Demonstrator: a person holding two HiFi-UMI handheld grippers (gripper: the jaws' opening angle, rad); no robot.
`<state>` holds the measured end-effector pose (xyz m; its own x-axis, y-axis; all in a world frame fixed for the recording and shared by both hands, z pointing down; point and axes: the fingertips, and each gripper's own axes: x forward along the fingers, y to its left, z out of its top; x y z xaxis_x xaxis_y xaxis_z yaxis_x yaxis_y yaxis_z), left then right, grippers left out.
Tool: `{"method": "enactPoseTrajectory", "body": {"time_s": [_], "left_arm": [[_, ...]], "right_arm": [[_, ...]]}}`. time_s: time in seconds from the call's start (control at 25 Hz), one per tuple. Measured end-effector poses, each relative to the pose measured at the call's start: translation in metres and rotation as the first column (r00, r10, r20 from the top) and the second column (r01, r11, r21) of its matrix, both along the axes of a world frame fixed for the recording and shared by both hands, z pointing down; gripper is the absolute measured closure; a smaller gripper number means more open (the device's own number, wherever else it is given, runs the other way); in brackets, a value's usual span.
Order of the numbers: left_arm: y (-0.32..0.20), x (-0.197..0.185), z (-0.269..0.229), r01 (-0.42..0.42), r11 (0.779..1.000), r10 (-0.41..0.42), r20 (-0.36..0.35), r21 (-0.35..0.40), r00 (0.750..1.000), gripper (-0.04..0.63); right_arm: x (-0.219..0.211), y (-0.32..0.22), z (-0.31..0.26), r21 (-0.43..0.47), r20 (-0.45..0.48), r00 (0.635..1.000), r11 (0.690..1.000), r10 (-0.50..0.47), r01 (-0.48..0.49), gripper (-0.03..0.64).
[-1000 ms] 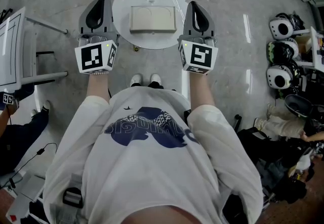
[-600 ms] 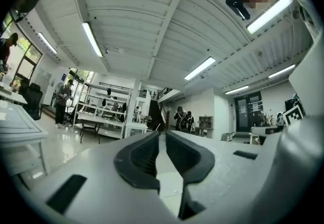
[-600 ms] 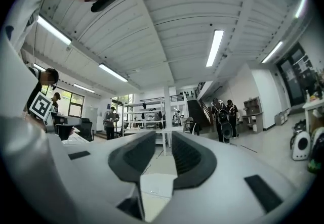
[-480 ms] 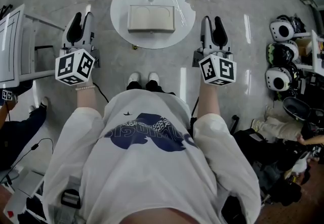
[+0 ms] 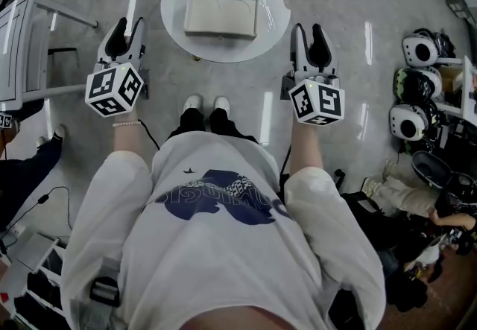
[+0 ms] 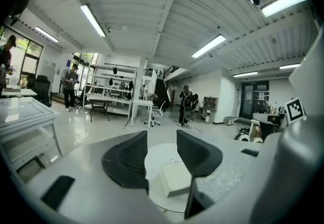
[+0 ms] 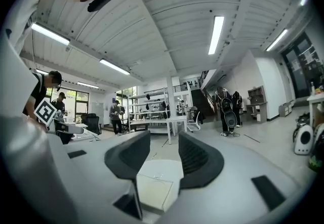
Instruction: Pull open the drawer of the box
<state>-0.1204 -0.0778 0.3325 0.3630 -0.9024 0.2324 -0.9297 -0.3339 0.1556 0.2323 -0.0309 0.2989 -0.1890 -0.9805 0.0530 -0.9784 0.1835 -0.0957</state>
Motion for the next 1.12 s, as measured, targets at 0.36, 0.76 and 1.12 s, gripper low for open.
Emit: {"method": "enactPoseTrajectory", "body": {"time_s": [0.36, 0.76, 1.12], "left_arm": [[0.007, 0.014, 0.073, -0.002, 0.982, 0.011, 0.047, -0.186, 0.999, 0.433], [-0.034, 0.058, 0.182, -0.119, 0.887, 0.136, 0.006, -0.446, 0.991, 0.433], [-0.053, 0.071, 0.251, -0.156, 0.763, 0.183, -0.022, -0.627, 0.983, 0.433]], "right_arm": [[-0.02, 0.001, 0.071, -0.134, 0.019, 0.998, 0.989, -0.055, 0.057, 0.462], [-0.062, 0.003, 0.141, -0.293, 0.005, 0.999, 0.956, -0.032, 0.032, 0.462], [-0.099, -0.002, 0.183, -0.409, 0.002, 1.0, 0.912, -0.024, 0.023, 0.462]]}}
